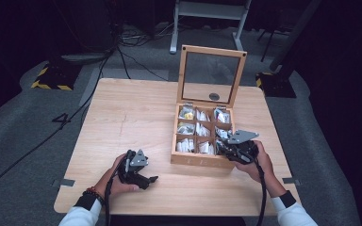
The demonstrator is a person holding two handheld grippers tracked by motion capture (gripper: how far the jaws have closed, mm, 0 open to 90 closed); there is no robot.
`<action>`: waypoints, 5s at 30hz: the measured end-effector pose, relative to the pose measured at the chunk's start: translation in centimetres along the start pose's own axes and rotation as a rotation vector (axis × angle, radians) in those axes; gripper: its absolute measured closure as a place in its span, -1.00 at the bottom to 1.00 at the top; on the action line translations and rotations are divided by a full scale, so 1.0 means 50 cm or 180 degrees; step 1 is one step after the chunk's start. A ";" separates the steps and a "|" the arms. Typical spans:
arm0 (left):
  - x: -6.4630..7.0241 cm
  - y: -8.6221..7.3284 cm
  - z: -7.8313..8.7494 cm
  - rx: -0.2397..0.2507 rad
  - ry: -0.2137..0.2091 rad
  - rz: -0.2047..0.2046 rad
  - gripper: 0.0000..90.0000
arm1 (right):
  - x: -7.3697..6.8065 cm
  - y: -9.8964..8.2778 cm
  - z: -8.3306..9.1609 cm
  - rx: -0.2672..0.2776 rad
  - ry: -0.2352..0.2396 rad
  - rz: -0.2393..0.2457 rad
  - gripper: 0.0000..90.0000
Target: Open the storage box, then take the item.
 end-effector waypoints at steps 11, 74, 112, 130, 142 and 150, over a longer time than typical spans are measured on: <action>0.000 0.000 0.000 -0.0002 -0.0002 -0.0006 -0.65 | 0.020 -0.011 0.012 0.0104 -0.0043 -0.0047 0.97; -0.003 0.002 -0.002 -0.0002 -0.0021 -0.0026 -0.66 | 0.066 0.005 0.152 0.1406 0.0248 -0.0346 1.00; -0.003 0.003 -0.003 -0.0003 -0.0026 -0.0036 -0.67 | -0.021 0.018 0.181 0.1496 0.0631 -0.0082 1.00; -0.003 0.003 -0.003 -0.0003 -0.0026 -0.0037 -0.67 | -0.096 0.000 0.150 0.1270 0.0962 0.0152 1.00; -0.003 0.003 -0.003 0.0002 -0.0022 -0.0026 -0.67 | -0.141 -0.027 0.098 0.0941 0.1140 0.0306 1.00; -0.003 0.003 -0.003 0.0002 -0.0022 -0.0027 -0.67 | -0.156 -0.040 0.064 0.0759 0.1168 0.0354 1.00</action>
Point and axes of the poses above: each handheld gripper's, and its own axes: z roughly backward along the jaws, y roughly out of its top, x roughly to its right, the point moved 2 cm from there along -z, roughly forward along the jaws, and after that the axes turned 2 degrees about -x, right-handed, at the moved point
